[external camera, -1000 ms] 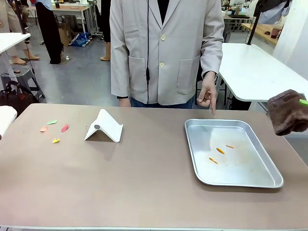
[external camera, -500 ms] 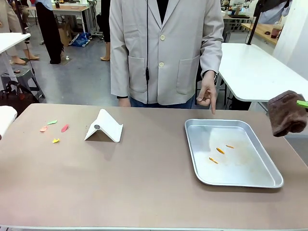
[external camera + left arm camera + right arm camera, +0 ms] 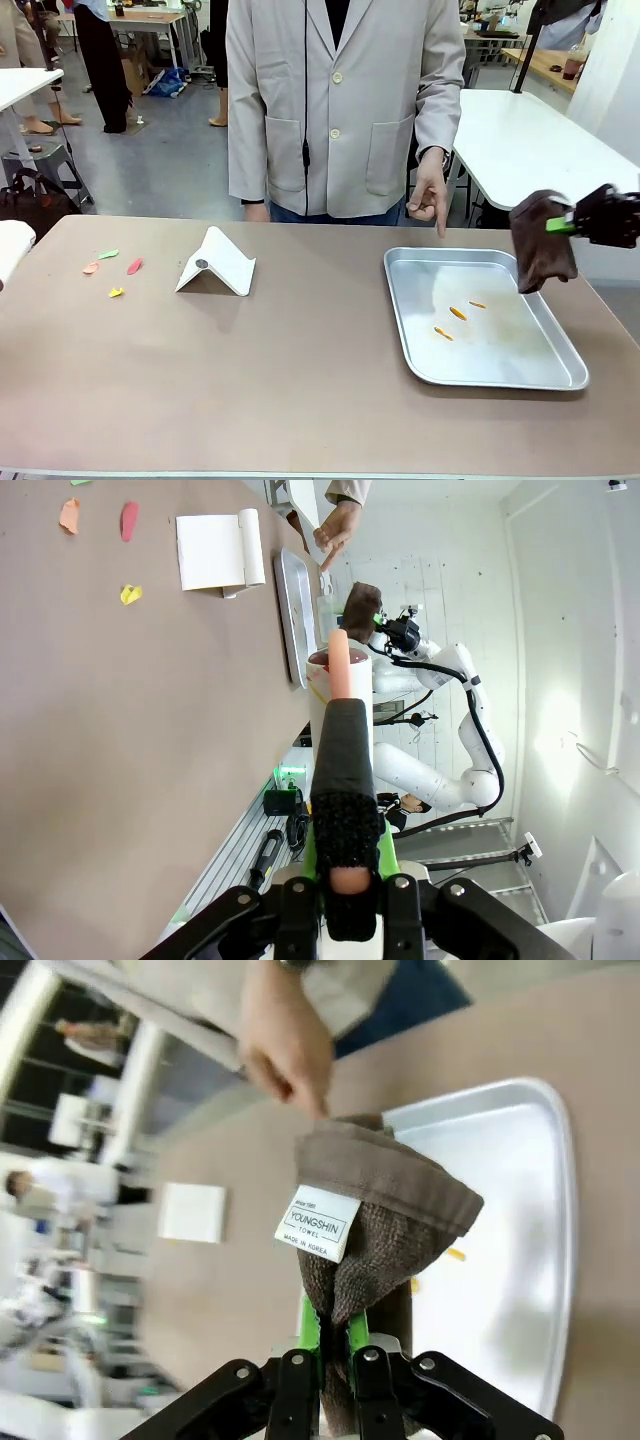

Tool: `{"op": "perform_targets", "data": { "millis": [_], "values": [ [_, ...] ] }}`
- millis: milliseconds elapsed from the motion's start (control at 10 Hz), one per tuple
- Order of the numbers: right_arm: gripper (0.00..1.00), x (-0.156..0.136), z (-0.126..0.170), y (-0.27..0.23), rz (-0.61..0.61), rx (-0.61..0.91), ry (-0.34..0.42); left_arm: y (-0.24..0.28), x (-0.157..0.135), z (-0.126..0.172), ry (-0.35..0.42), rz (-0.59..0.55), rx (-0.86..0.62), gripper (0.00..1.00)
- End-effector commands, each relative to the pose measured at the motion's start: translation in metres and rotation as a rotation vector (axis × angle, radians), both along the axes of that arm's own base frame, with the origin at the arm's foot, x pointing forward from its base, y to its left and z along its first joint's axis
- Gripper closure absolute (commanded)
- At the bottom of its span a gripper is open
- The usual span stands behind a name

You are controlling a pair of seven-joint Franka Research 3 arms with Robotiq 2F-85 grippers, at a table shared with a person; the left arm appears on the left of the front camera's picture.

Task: Clean the surface of the table.
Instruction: If a person points to the right, clean the right side of the table with your right hand, and if they point to the left, clean the left side with your left hand.

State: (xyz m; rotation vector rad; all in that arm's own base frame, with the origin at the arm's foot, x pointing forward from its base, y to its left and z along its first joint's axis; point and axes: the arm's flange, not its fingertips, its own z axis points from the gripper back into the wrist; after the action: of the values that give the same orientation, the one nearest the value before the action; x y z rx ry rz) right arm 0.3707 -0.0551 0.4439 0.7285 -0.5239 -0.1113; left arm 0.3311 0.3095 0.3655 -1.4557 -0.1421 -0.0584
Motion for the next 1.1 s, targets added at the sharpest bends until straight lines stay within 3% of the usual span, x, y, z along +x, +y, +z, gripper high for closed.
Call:
{"op": "perform_targets", "data": {
  "millis": [0, 200, 400, 500, 600, 800, 1000],
  "values": [
    [0.88, 0.001, -0.015, 0.018, 0.055, -0.273, 0.009, -0.001, -0.004, 0.002, -0.009, -0.01, 0.003, 0.89],
    [0.88, 0.014, -0.019, 0.035, 0.021, -0.468, 0.001, -0.001, -0.004, 0.002, -0.009, -0.01, 0.003, 0.89],
    [0.88, 0.029, -0.034, 0.051, 0.036, -0.57, 0.087, -0.001, -0.004, 0.002, -0.009, -0.01, 0.003, 0.89],
    [0.88, 0.036, -0.041, 0.055, -0.015, -0.627, 0.129, -0.001, -0.004, 0.002, -0.009, -0.01, 0.003, 0.89],
    [1.0, 0.042, -0.048, 0.057, -0.005, -0.642, 0.156, -0.001, -0.004, 0.002, -0.009, -0.01, 0.003, 0.89],
    [1.0, 0.051, -0.062, 0.06, -0.027, -0.7, 0.221, -0.001, -0.004, 0.002, -0.009, -0.01, 0.003, 0.89],
    [1.0, 0.057, -0.068, 0.064, -0.018, -0.704, 0.238, -0.001, -0.004, 0.002, -0.009, -0.01, 0.003, 0.89]
  ]
}}
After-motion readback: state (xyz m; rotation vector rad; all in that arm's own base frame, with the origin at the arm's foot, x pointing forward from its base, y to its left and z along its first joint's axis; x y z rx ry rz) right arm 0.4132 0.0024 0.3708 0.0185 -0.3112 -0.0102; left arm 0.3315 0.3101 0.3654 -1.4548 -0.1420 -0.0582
